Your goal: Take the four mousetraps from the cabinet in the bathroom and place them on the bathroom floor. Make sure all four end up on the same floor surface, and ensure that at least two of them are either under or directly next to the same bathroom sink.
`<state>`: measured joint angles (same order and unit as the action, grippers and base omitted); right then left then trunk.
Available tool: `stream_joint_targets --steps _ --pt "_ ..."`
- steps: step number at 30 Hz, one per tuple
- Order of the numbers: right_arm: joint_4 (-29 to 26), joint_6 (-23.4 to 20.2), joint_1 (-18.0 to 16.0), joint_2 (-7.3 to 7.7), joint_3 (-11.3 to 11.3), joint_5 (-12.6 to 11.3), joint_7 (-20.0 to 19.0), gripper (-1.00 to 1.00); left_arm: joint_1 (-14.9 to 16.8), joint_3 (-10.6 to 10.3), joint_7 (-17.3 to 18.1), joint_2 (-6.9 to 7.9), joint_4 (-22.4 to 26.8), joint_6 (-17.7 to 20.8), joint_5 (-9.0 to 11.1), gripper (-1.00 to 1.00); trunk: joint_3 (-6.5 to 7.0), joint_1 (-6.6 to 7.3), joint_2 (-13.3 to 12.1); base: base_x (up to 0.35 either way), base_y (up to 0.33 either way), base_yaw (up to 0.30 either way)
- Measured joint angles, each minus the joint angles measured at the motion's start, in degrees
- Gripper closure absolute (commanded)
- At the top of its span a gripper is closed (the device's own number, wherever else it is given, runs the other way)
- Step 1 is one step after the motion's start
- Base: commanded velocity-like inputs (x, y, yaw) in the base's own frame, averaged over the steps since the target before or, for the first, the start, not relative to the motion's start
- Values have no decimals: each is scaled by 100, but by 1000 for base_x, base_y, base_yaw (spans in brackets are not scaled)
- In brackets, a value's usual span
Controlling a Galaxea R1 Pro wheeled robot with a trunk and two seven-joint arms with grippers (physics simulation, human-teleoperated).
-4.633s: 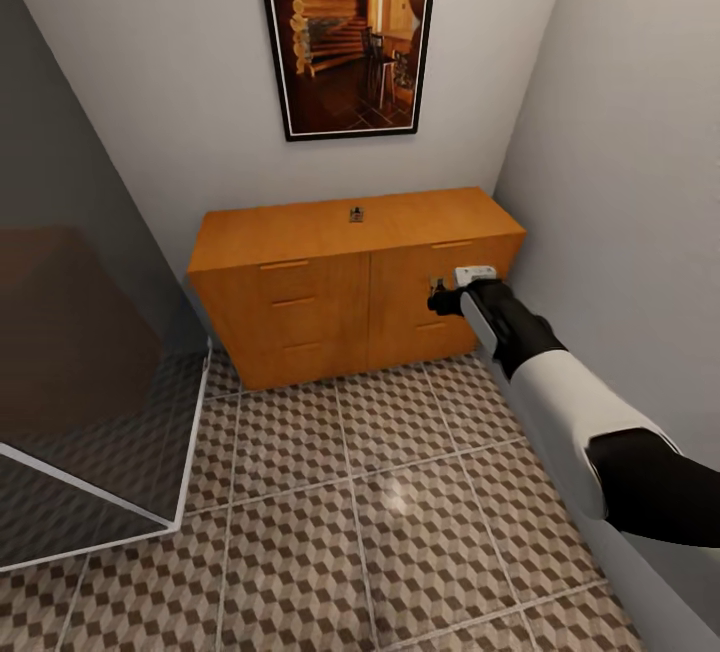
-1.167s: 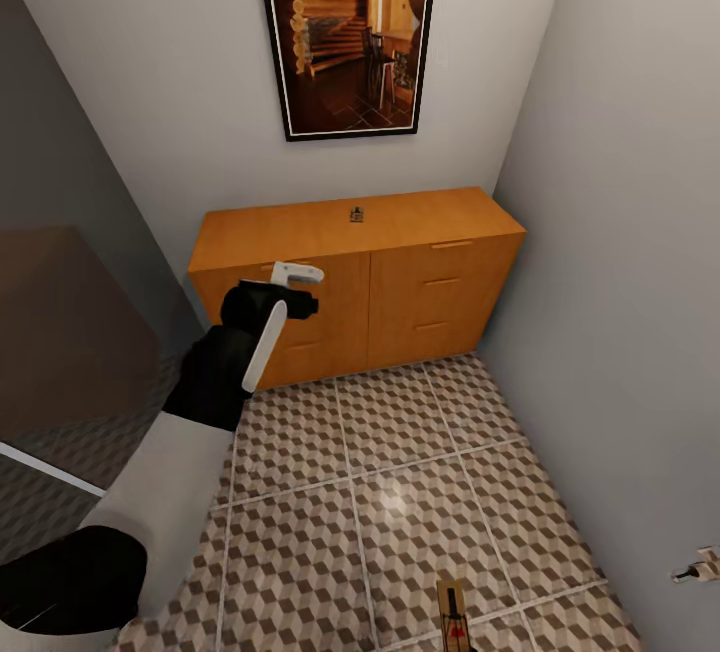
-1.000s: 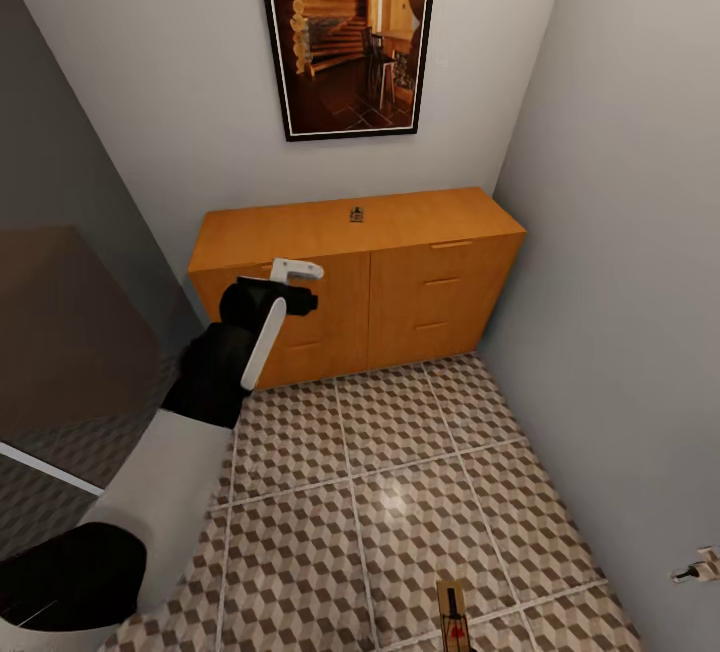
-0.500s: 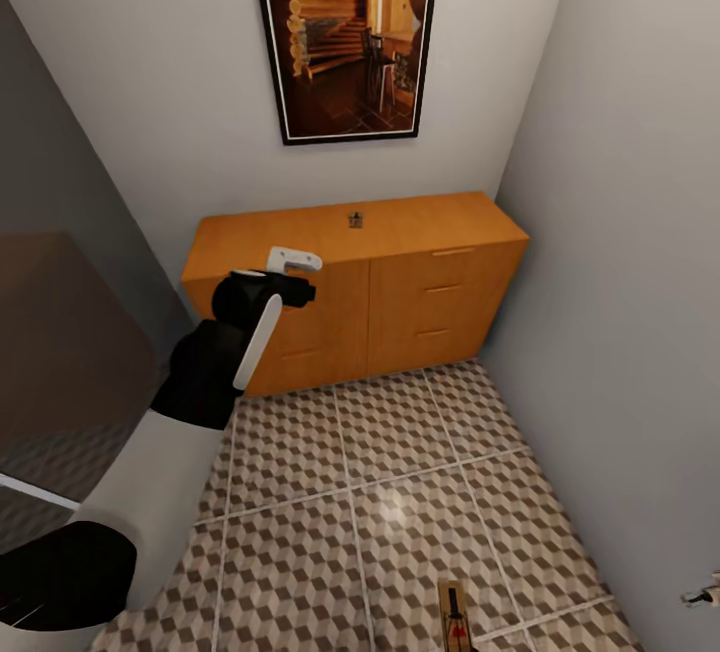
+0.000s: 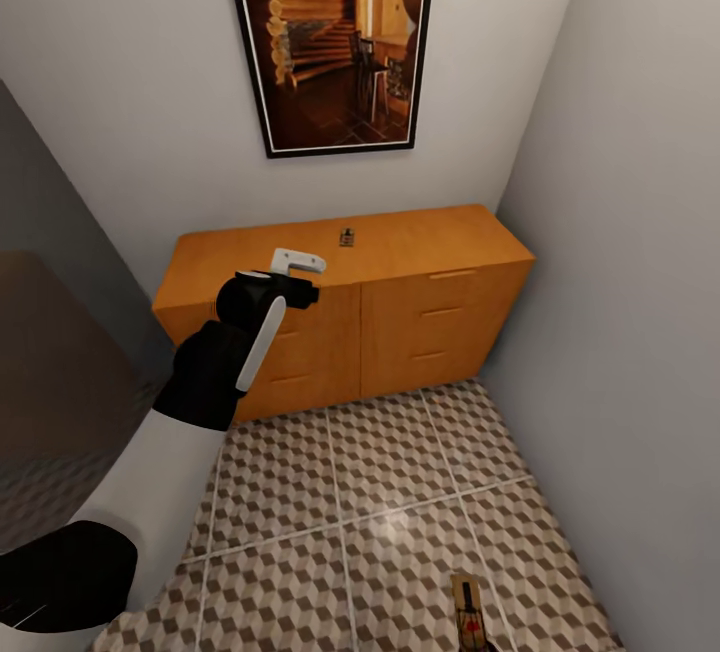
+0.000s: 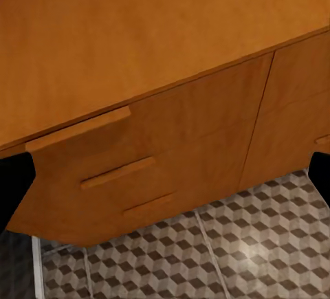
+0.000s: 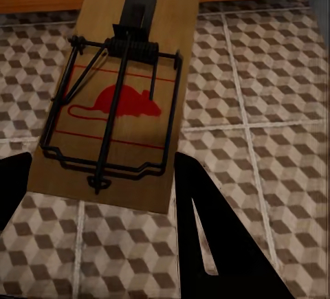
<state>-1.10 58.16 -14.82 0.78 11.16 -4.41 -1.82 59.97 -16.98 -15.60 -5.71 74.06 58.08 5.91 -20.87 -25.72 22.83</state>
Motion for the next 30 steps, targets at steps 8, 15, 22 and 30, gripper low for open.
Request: stream_joint_targets --steps 8,15,22,30 --pt "2 4 0 6 2 1 0 100 0 -11 0 0 -8 0 0 -100 0 0 0 329 -97 0" --pt "2 5 0 1 2 0 0 100 0 -15 0 0 -17 0 0 -100 0 0 0 317 -135 0" --pt "2 -3 0 -1 3 1 0 100 0 -42 0 0 -21 0 -1 -100 0 0 0 285 -165 0" --pt "1 -5 0 -1 5 1 0 100 0 -45 0 14 -24 -8 -1 -100 0 -3 -1 72 -35 0"
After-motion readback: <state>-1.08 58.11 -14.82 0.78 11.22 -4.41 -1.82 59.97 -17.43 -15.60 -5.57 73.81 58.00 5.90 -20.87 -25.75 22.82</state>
